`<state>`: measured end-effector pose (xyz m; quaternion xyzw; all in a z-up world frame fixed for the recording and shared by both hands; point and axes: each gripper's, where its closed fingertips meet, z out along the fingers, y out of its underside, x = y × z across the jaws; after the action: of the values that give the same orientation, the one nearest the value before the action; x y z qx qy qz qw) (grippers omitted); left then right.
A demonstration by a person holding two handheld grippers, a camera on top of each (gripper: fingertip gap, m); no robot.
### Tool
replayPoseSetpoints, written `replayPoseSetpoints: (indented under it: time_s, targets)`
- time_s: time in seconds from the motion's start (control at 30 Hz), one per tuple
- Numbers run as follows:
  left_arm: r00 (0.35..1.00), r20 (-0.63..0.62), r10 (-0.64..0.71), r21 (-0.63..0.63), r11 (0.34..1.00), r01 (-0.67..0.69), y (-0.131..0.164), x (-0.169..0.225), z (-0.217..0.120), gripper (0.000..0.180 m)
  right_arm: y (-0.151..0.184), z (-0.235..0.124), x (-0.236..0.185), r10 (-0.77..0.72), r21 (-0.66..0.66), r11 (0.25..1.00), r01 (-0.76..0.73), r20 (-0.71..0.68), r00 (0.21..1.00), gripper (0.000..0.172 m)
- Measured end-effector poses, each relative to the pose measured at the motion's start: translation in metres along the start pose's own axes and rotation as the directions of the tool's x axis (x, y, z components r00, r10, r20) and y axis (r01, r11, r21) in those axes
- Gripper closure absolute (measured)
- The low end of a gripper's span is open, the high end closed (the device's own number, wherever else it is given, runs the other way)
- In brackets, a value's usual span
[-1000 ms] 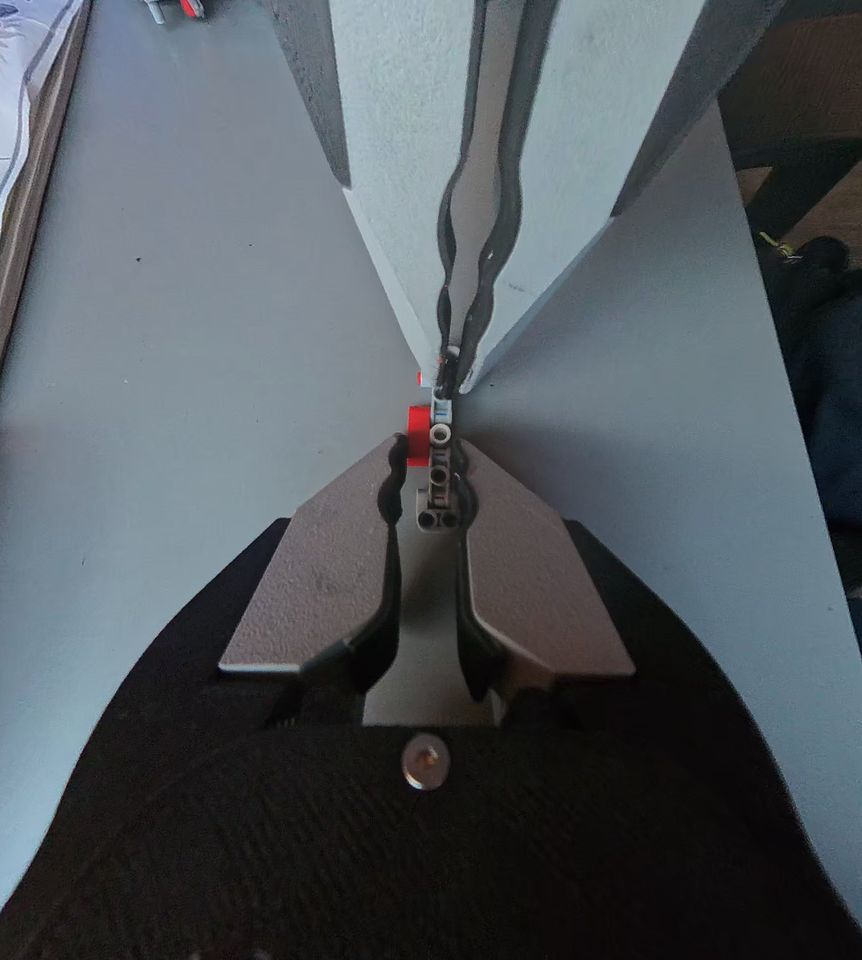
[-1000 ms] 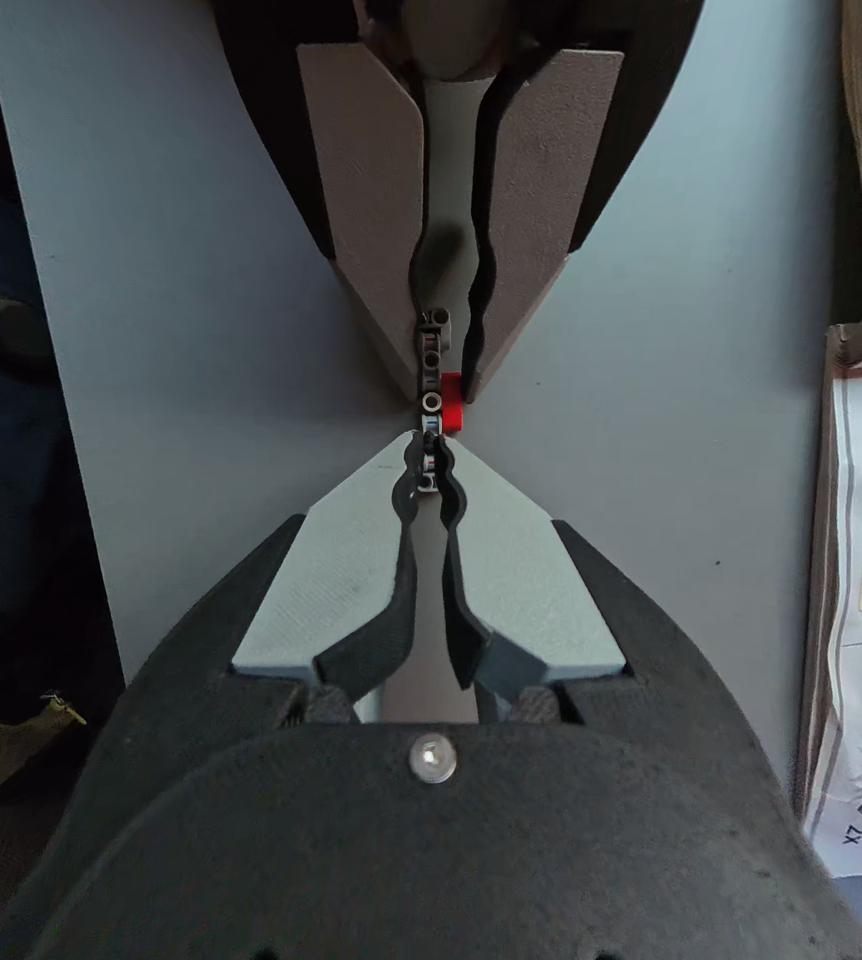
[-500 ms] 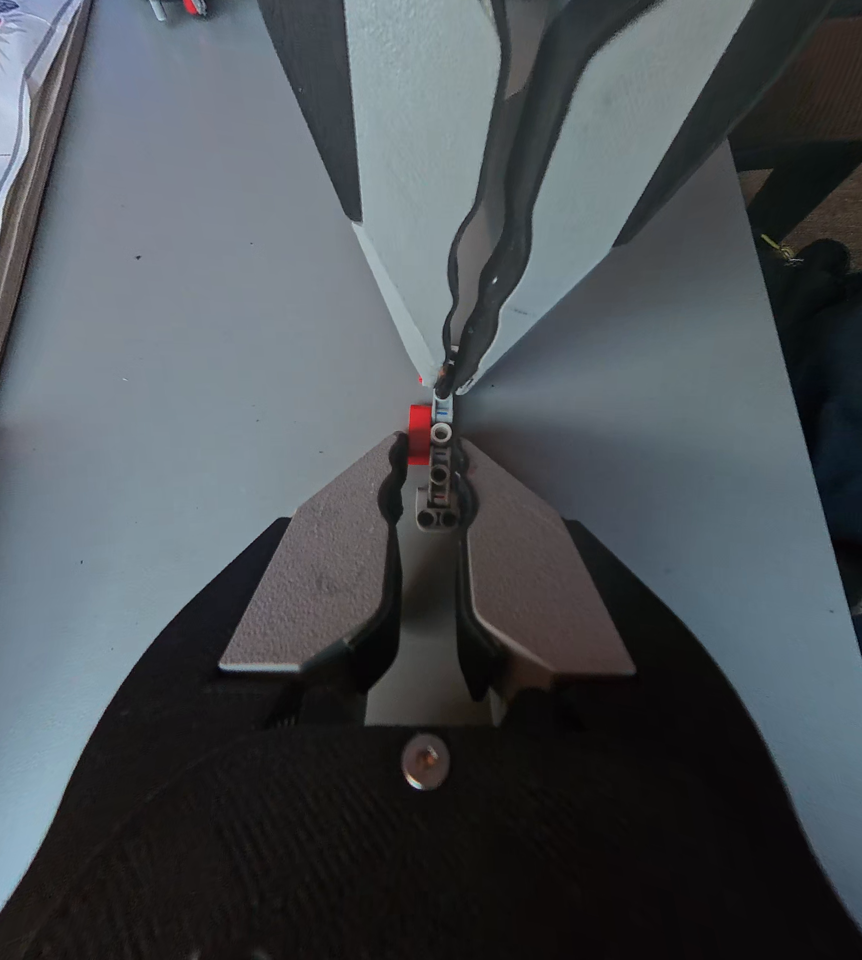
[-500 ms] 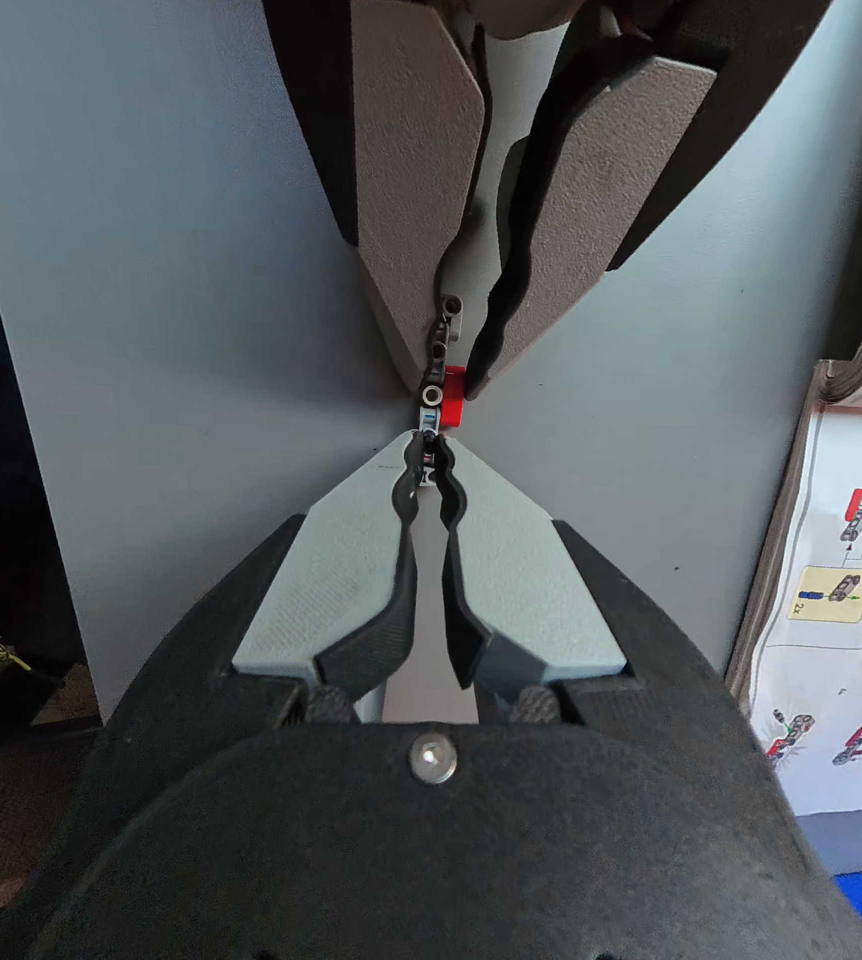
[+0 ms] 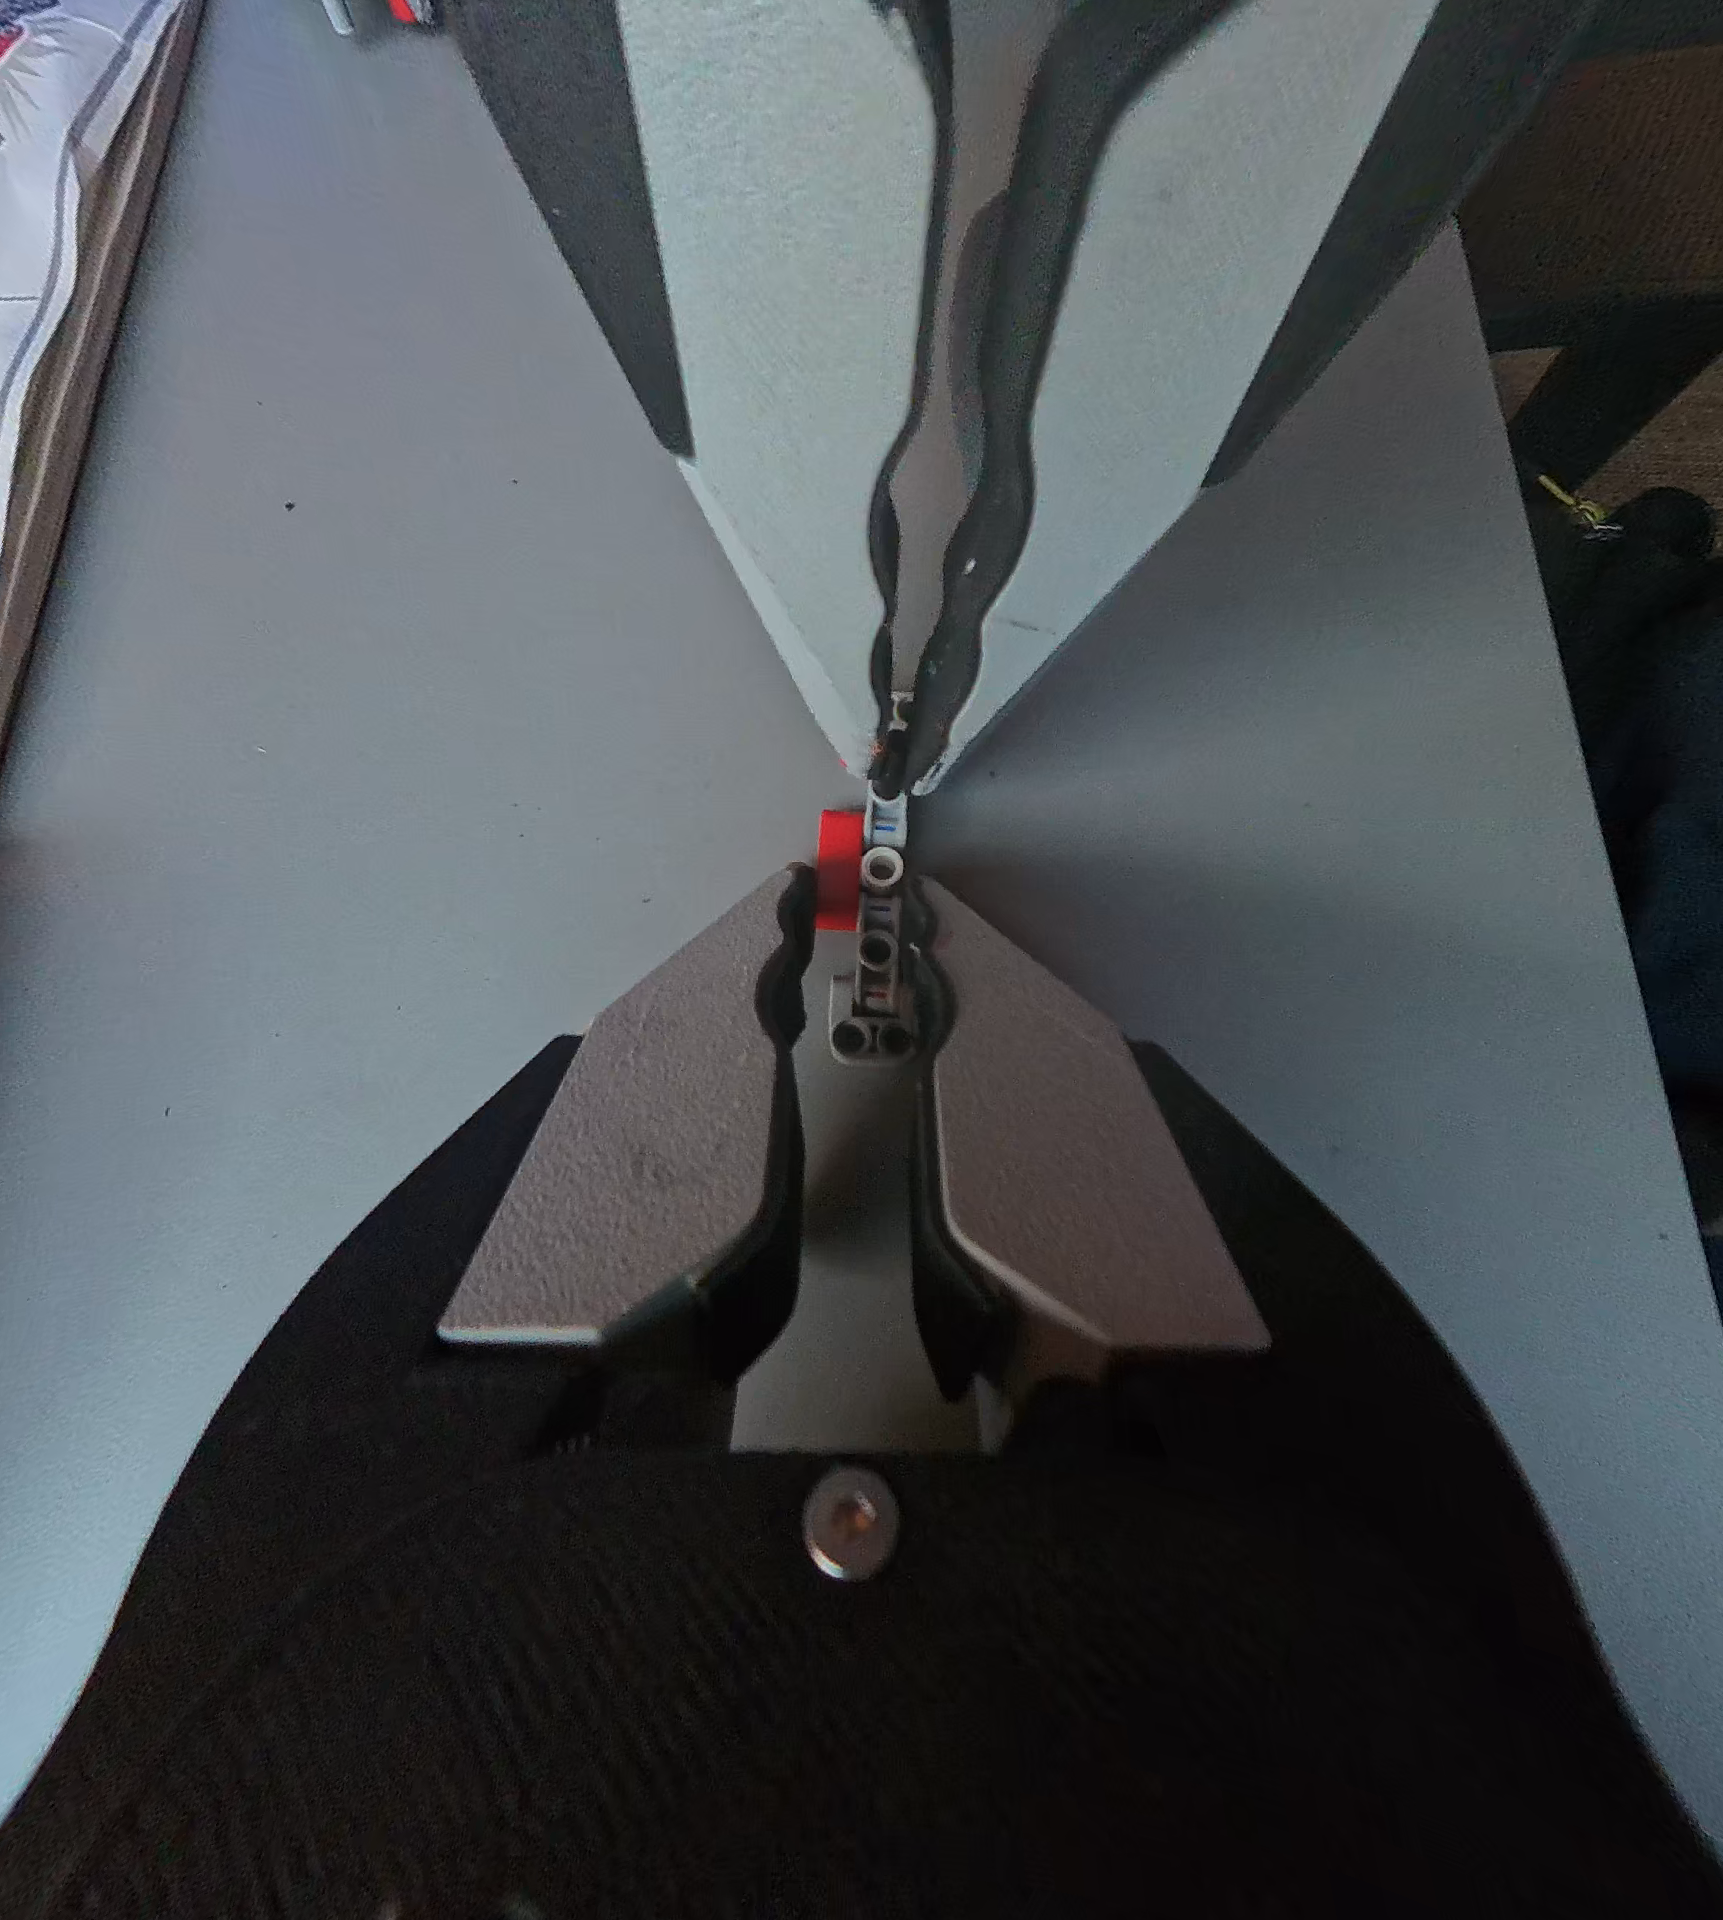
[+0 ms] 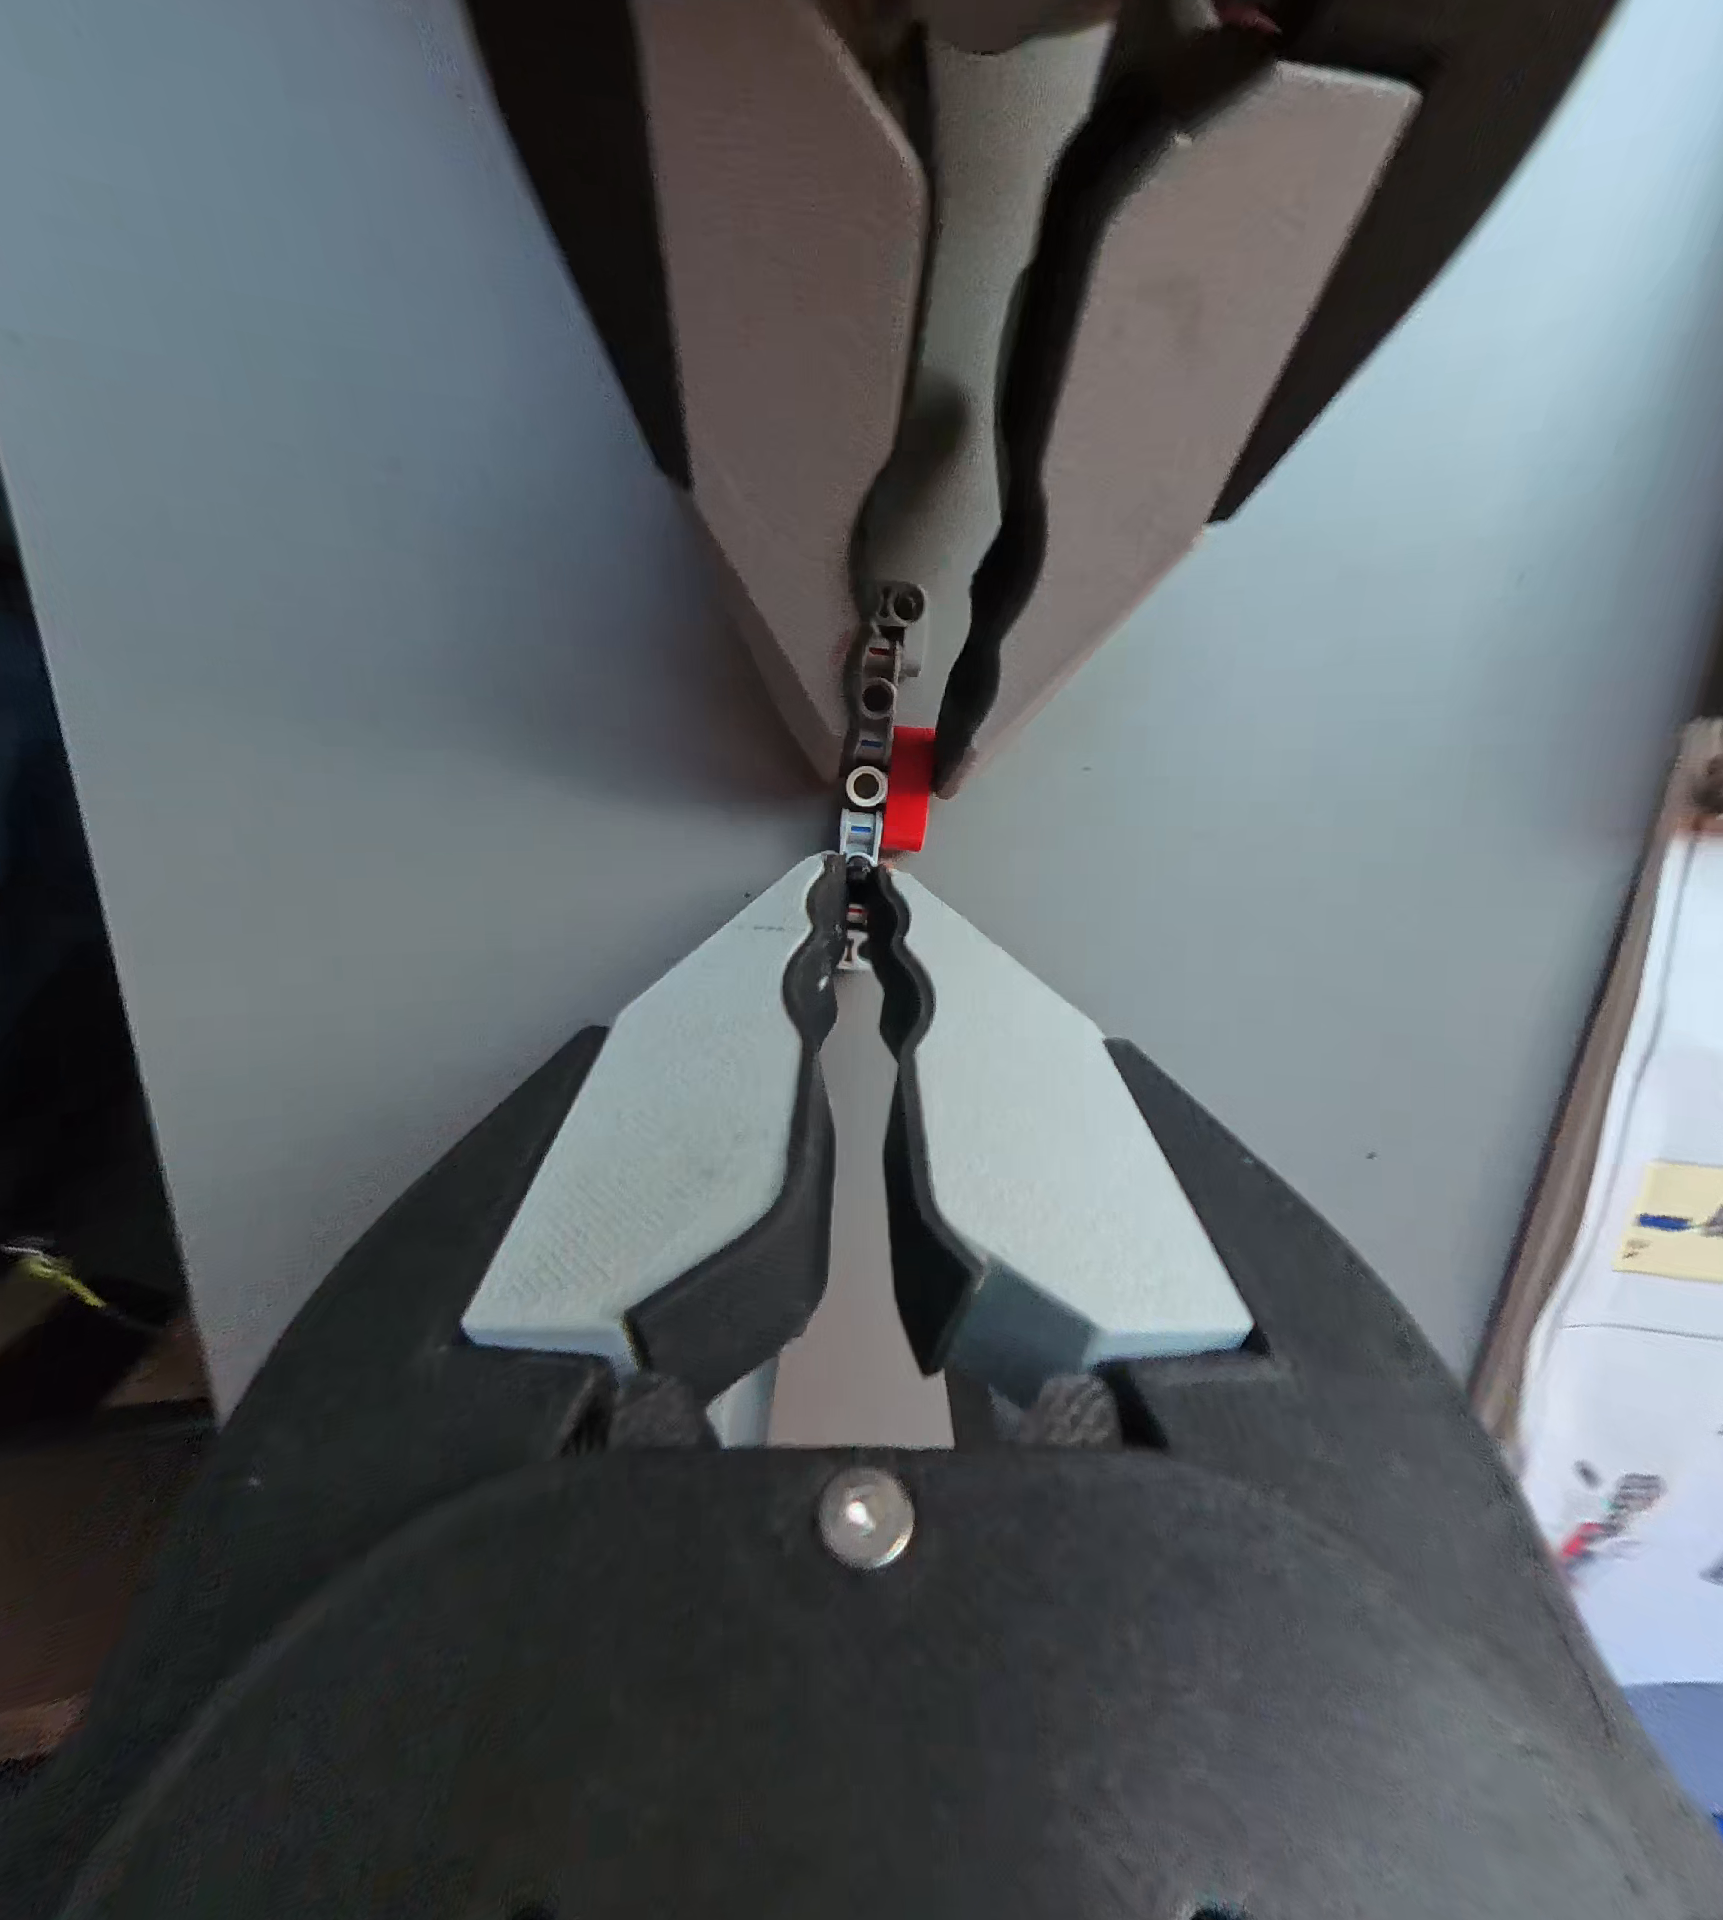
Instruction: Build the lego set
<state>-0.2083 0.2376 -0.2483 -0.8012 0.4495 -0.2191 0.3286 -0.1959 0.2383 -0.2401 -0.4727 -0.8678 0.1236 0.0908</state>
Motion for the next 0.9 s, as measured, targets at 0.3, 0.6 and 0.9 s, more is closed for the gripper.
replayPoseSetpoints:
  time_s: [0.3, 0.6, 0.9]
  targets:
    - [0.999, 0.01, -0.033, 0.002, 0.999, 0.033, 0.0003, -0.0026, -0.0001, 0.166, -0.0009, 0.0007, 0.0022, 0.045, -0.014, 0.999, -0.045, 0.011, 0.999, 0.168]
    - [0.996, 0.028, -0.086, 0.006, 0.996, 0.086, 0.0001, -0.0037, -0.0002, 0.166, -0.0044, 0.0012, 0.0027, -0.052, 0.02, 0.998, 0.053, -0.018, 0.998, 0.168]
    - [0.992, 0.004, -0.126, 0.01, 0.992, 0.126, 0.0001, -0.0047, -0.0004, 0.167, -0.0023, 0.0018, 0.003, -0.425, -0.032, 0.904, 0.427, 0.06, 0.903, 0.168]
